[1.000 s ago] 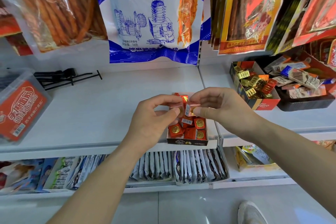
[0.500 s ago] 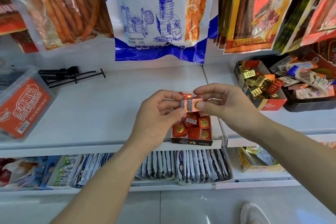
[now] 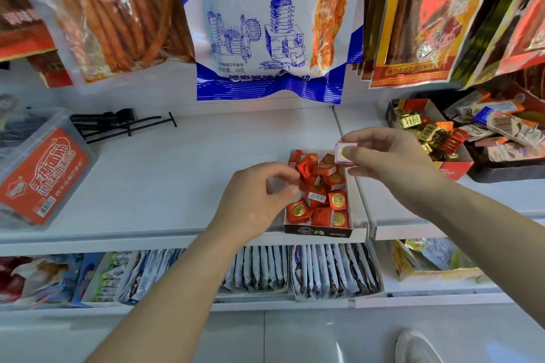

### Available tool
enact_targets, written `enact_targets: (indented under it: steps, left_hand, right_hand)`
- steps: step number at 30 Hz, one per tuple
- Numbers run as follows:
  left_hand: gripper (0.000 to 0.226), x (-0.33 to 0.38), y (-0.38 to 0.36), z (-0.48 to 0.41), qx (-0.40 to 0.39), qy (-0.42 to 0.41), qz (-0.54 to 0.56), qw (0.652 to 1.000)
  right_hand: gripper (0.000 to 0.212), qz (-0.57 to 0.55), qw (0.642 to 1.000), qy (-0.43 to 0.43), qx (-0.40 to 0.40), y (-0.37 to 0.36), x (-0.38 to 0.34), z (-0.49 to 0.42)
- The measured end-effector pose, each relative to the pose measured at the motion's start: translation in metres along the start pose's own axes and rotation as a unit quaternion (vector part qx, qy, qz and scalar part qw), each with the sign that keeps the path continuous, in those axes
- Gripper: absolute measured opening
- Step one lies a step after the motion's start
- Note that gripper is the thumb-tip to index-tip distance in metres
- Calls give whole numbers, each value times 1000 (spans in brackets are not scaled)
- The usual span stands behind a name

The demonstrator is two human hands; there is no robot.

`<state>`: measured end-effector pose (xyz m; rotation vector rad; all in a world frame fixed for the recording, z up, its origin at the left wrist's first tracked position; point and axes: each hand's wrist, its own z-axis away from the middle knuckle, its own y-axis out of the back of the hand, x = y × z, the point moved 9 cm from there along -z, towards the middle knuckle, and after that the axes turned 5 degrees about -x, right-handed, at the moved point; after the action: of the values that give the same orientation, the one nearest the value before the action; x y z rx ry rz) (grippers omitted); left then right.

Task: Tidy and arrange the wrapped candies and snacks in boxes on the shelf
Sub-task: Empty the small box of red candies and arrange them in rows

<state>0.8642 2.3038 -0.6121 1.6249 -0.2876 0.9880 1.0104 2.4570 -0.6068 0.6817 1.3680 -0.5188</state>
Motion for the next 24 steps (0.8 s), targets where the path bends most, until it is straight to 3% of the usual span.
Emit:
enact_targets:
  steps: [4, 11, 21, 24]
  left_hand:
    - [34, 9, -25, -7, -58, 12, -105, 993]
    - [40, 16, -24, -19, -27, 33, -132, 990]
    - [23, 20, 4, -8, 95, 9, -102, 990]
    - [6, 17, 5, 0, 40, 5, -106, 994]
  right_hand:
    - [10, 52, 999, -9, 9, 8, 7, 5]
    - [11, 78, 997, -8, 1, 13, 10, 10]
    - [10, 80, 997, 8, -10, 10, 8, 12]
    - [12, 83, 996, 11, -19, 7, 5, 13]
